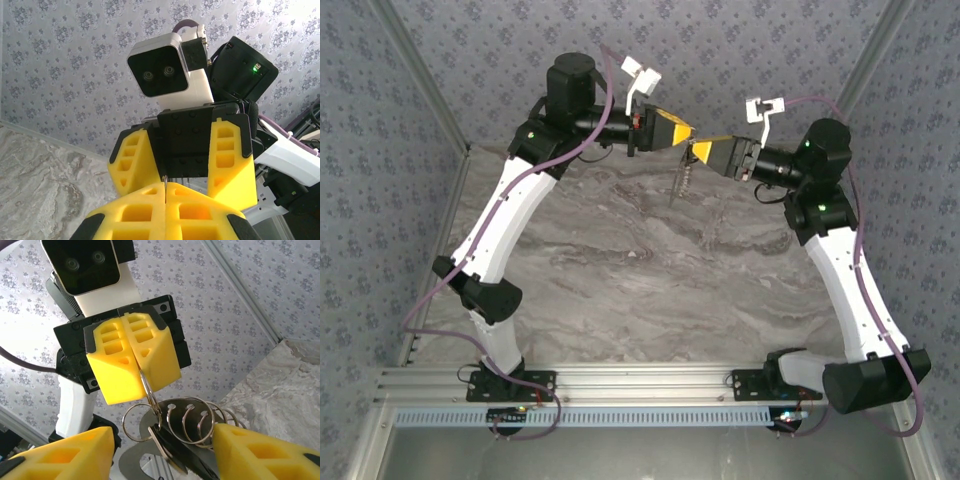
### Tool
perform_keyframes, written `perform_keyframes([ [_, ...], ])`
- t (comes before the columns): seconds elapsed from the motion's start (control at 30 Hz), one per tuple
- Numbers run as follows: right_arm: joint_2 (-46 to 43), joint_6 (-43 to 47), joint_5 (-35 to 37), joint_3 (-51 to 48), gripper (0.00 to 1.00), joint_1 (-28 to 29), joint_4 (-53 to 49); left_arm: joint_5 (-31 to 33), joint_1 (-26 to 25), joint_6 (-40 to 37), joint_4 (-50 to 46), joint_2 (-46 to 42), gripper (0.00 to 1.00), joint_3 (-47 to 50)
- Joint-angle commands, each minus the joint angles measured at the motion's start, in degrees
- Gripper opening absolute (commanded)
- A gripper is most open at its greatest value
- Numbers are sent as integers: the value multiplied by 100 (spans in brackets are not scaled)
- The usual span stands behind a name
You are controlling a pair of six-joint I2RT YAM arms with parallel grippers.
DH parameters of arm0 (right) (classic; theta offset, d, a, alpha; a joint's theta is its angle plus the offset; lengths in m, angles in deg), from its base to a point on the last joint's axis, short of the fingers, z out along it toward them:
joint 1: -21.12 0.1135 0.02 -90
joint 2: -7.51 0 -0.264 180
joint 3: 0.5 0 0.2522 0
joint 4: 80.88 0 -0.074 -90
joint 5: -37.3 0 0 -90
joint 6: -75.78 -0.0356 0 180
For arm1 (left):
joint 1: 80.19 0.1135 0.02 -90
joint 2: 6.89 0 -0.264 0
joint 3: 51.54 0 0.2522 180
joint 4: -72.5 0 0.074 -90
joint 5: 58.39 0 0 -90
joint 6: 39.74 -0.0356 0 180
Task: Put the keys on the keyring
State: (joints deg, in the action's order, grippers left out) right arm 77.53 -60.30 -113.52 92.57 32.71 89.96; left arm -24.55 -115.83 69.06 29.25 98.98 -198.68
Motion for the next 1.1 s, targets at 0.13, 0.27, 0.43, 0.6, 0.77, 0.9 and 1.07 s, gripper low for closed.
perform_keyframes([
  [0.13, -54, -5, -202, -54, 34, 132, 125, -52, -28, 70, 371, -291, 0, -177],
  [0.27, -119, 2, -213, -164, 25, 132, 106, -7, -22, 41, 350, -311, 0, -179],
  [0.43, -147, 1, -189, -231, 14, 145, 106, 28, 1, 3, 328, -341, 0, -163],
  [0.6, -133, -2, -158, -185, 0, 171, 94, 28, 17, -7, 332, -356, 0, -159],
  [0.77, -39, 35, -175, -76, 0, 236, -8, 44, 30, -5, 368, -374, 0, -138],
  [0.9, 52, 131, -127, 44, 0, 346, -136, 53, 31, 28, 430, -383, 0, -134],
  [1.07, 243, 148, -53, 248, 0, 527, -125, 43, 17, 130, 623, -437, 0, 26],
])
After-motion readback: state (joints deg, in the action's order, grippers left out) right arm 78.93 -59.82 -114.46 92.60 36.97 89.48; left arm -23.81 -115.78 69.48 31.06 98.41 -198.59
